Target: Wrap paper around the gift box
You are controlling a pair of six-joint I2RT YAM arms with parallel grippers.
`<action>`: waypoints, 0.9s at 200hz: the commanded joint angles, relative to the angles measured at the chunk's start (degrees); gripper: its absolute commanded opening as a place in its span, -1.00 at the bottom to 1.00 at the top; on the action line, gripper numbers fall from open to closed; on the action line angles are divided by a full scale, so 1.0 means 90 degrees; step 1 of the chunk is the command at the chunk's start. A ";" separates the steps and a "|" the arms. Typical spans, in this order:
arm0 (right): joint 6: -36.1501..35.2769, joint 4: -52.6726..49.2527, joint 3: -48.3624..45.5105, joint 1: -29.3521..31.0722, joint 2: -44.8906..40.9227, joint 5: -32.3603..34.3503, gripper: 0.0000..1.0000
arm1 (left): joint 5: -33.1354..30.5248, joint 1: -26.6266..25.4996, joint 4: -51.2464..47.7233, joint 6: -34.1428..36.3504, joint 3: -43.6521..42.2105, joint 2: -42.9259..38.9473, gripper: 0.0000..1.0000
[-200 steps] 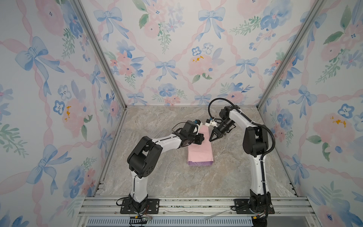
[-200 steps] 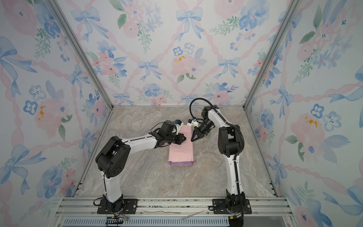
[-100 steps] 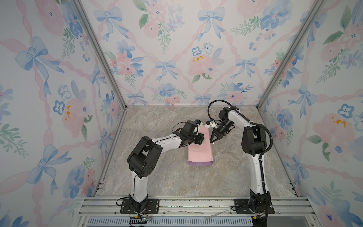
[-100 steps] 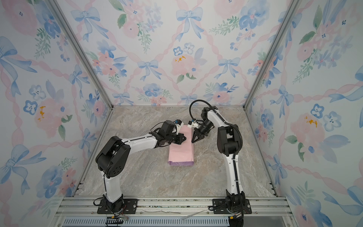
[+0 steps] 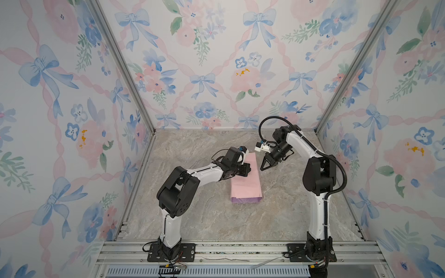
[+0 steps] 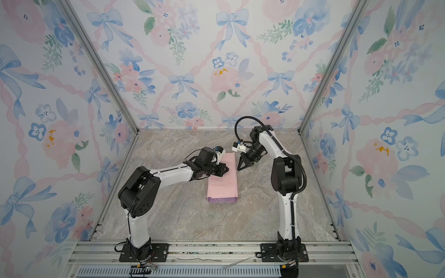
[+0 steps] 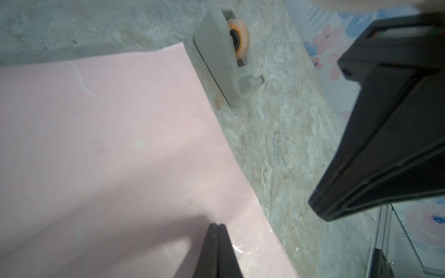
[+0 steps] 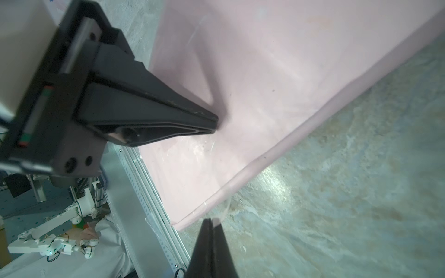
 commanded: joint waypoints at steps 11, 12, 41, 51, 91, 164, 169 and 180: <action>0.0078 -0.0101 -0.0090 0.0057 -0.0231 0.0101 -1.00 | -0.0032 -0.0077 -0.0495 0.0018 -0.0025 0.0332 -1.00; 0.0073 -0.0107 -0.0077 0.0062 -0.0224 0.0107 -1.00 | -0.0032 -0.0077 -0.0494 0.0017 -0.0025 0.0336 -1.00; 0.0078 -0.0248 0.0195 0.0258 0.0095 0.0219 -1.00 | -0.0041 -0.0077 -0.0494 0.0030 -0.0040 0.0317 -1.00; 0.0077 -0.0305 0.0322 0.0318 0.0212 0.0240 -1.00 | -0.0041 -0.0078 -0.0502 0.0034 -0.0045 0.0301 -1.00; 0.0008 -0.0514 0.0775 0.0442 0.0572 0.0201 -1.00 | -0.0051 -0.0079 -0.0497 0.0034 -0.0064 0.0289 -1.00; 0.0014 -0.0630 0.0987 0.0437 0.1008 0.0281 -1.00 | -0.0041 -0.0087 -0.0498 0.0034 -0.0046 0.0292 -1.00; 0.0012 -0.0631 0.0990 0.0436 0.1030 0.0305 -1.00 | -0.0041 -0.0087 -0.0501 0.0033 -0.0045 0.0291 -1.00; 0.0020 -0.0631 0.0990 0.0438 0.1067 0.0318 -1.00 | -0.0041 -0.0087 -0.0496 0.0038 -0.0045 0.0288 -1.00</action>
